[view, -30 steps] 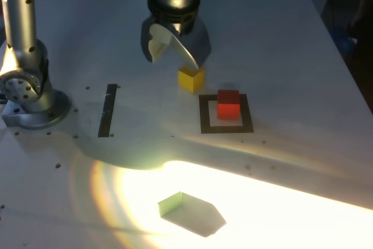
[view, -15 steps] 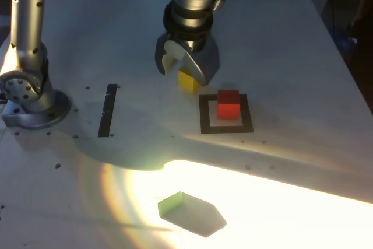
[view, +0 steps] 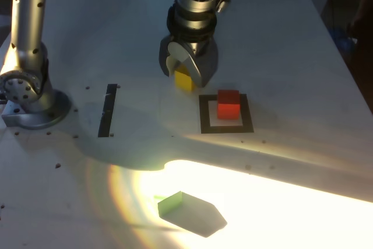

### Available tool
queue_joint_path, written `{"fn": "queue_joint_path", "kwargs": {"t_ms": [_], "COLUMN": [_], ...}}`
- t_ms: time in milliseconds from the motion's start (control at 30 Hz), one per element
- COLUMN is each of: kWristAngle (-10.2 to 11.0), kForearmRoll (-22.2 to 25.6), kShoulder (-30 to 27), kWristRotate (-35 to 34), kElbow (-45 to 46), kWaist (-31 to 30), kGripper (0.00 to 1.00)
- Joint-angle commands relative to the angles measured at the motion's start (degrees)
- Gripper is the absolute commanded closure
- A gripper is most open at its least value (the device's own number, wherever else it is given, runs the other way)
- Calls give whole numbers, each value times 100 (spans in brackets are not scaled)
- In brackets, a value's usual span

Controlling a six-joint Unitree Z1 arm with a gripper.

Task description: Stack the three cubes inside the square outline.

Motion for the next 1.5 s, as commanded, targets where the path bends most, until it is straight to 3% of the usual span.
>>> {"fn": "queue_joint_path", "kwargs": {"t_ms": [0, 267, 533, 600, 733, 900, 1000, 1100, 1467], "kWristAngle": [-39, -83, -128, -127, -170, -640, -949, -1092, -970], "kForearmRoll": [28, 137, 569, 844, 1859, 2712, 2807, 2833, 2840], "kShoulder": [37, -87, -191, -206, -133, 94, 208, 342, 890], "kWristRotate": [22, 45, -53, -215, -850, -1862, -2356, -2667, -3019], "kElbow": [22, -63, -393, -641, -1621, -2725, -3146, -3412, -3572], "kWaist": [-11, -12, -96, -217, -633, -995, -1127, -1186, -1180], "kGripper": [71, 80, 87, 86, 86, 86, 86, 86, 86]}}
